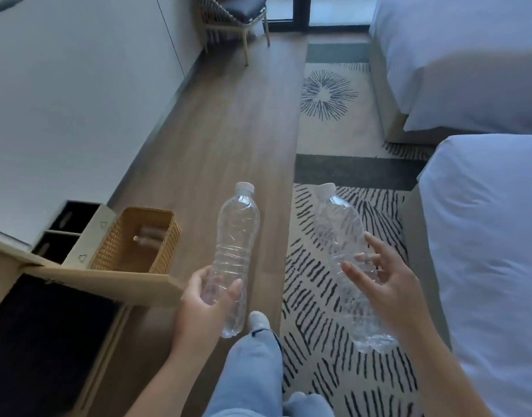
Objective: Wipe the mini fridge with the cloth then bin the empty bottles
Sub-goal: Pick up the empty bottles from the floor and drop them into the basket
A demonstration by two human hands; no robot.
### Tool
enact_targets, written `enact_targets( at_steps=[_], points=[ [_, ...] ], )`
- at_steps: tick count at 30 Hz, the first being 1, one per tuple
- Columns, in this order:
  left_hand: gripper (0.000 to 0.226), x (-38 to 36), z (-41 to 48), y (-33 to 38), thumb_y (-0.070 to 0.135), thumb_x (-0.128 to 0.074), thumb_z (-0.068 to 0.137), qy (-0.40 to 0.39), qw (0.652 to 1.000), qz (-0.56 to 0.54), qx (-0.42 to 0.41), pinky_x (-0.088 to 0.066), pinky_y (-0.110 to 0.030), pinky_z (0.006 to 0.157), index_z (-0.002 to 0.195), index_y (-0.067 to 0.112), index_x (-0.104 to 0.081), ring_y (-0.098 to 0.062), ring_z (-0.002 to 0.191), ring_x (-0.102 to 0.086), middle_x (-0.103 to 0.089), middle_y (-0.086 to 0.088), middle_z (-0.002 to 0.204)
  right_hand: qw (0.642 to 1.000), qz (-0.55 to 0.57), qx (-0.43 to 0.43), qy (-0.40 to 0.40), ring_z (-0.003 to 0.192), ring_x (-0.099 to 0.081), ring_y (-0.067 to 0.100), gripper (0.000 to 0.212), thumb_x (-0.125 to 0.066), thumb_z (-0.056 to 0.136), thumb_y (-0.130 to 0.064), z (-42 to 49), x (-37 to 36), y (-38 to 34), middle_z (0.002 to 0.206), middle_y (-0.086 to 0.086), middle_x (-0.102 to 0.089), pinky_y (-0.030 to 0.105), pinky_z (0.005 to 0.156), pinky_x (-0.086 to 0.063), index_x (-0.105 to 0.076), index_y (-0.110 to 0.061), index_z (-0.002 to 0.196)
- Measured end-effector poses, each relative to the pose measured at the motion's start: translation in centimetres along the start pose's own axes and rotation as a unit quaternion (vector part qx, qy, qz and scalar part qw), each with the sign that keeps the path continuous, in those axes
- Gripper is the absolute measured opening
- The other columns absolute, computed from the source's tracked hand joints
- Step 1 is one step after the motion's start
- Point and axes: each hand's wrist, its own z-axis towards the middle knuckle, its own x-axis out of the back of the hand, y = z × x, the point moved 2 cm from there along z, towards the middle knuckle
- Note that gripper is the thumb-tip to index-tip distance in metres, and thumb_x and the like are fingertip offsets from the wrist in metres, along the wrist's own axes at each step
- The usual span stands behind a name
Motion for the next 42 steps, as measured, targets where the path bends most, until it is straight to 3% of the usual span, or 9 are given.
enact_targets(
  at_steps=[5, 9, 14, 20, 23, 26, 31, 35, 42],
  points=[
    [0.058, -3.1, 7.7, 1.4, 0.061, -0.073, 0.060, -0.004, 1.000, 0.001, -0.006, -0.048, -0.026, 0.073, 0.107, 0.039, -0.048, 0.001, 0.091, -0.059, -0.064, 0.017, 0.096, 1.000, -0.021, -0.002, 0.006, 0.068, -0.064, 0.006, 0.080, -0.061, 0.061, -0.054, 7.5, -0.7, -0.6, 0.095, -0.011, -0.059, 0.021, 0.055, -0.055, -0.041, -0.026, 0.133],
    [0.064, -4.9, 14.8, 3.7, 0.064, -0.063, 0.058, -0.003, 1.000, 0.011, -0.024, -0.039, -0.010, 0.062, 0.112, 0.034, -0.049, 0.011, 0.086, -0.054, -0.062, 0.022, 0.093, 0.999, -0.047, 0.015, -0.011, 0.071, -0.063, 0.002, 0.079, -0.061, 0.061, -0.052, 15.0, -1.7, -3.6, 0.095, -0.009, -0.059, 0.014, 0.055, -0.053, -0.040, -0.026, 0.133],
    [0.067, -5.6, 23.2, 6.7, 0.066, -0.063, 0.058, 0.005, 1.000, -0.016, -0.022, -0.042, -0.009, 0.063, 0.115, 0.032, -0.049, 0.008, 0.092, -0.056, -0.063, 0.018, 0.100, 0.993, -0.095, 0.063, -0.016, 0.068, -0.060, 0.001, 0.077, -0.060, 0.061, -0.050, 23.9, -3.4, -7.8, 0.092, -0.011, -0.057, 0.006, 0.052, -0.047, -0.041, -0.026, 0.132],
    [0.059, -6.5, 29.1, 8.1, 0.060, -0.067, 0.063, 0.043, 0.997, -0.058, 0.012, -0.052, -0.026, 0.071, 0.112, 0.030, -0.052, -0.002, 0.088, -0.062, -0.066, 0.011, 0.098, 0.993, -0.063, 0.063, -0.077, 0.089, -0.064, 0.017, 0.085, -0.059, 0.057, -0.060, 31.9, -5.7, -9.3, 0.112, 0.005, -0.060, 0.040, 0.078, -0.056, -0.038, -0.031, 0.134],
    [0.047, -7.5, 31.1, 8.5, 0.060, -0.066, 0.062, 0.075, 0.995, -0.062, 0.033, -0.049, -0.021, 0.066, 0.101, 0.038, -0.051, 0.002, 0.084, -0.062, -0.066, 0.012, 0.093, 0.989, -0.074, 0.074, -0.102, 0.083, -0.064, 0.013, 0.085, -0.059, 0.056, -0.060, 36.2, -6.6, -9.5, 0.105, 0.002, -0.061, 0.036, 0.075, -0.056, -0.039, -0.032, 0.133],
    [0.061, -8.6, 33.4, 9.3, 0.063, -0.064, 0.059, 0.115, 0.988, -0.079, 0.062, -0.053, -0.034, 0.076, 0.110, 0.031, -0.052, -0.007, 0.089, -0.063, -0.065, 0.009, 0.098, 0.985, -0.065, 0.081, -0.135, 0.083, -0.063, 0.013, 0.081, -0.062, 0.059, -0.055, 41.4, -7.7, -9.7, 0.104, 0.002, -0.062, 0.033, 0.075, -0.055, -0.039, -0.032, 0.133],
    [0.063, -9.1, 37.0, 11.8, 0.069, -0.061, 0.056, 0.200, 0.971, -0.098, 0.086, -0.048, -0.023, 0.067, 0.109, 0.037, -0.049, -0.001, 0.088, -0.061, -0.063, 0.013, 0.098, 0.962, -0.071, 0.137, -0.227, 0.083, -0.063, 0.008, 0.081, -0.061, 0.058, -0.060, 49.8, -10.3, -11.6, 0.105, -0.004, -0.063, 0.029, 0.075, -0.055, -0.039, -0.036, 0.132],
    [0.046, -8.9, 38.3, 12.9, 0.065, -0.066, 0.058, 0.285, 0.942, -0.127, 0.120, -0.049, -0.027, 0.069, 0.095, 0.044, -0.048, -0.001, 0.090, -0.059, -0.061, 0.017, 0.099, 0.931, -0.092, 0.199, -0.293, 0.086, -0.060, 0.004, 0.074, -0.061, 0.062, -0.061, 55.0, -13.2, -13.7, 0.109, -0.011, -0.059, 0.031, 0.078, -0.053, -0.039, -0.042, 0.129],
    [0.046, -6.8, 37.9, 11.5, 0.062, -0.065, 0.057, 0.422, 0.877, -0.146, 0.179, -0.043, -0.028, 0.068, 0.094, 0.040, -0.049, 0.005, 0.090, -0.051, -0.055, 0.022, 0.097, 0.892, -0.073, 0.243, -0.375, 0.083, -0.055, -0.005, 0.063, -0.066, 0.064, -0.056, 58.0, -20.0, -16.7, 0.097, -0.023, -0.055, 0.008, 0.064, -0.036, -0.042, -0.049, 0.122]
  ],
)
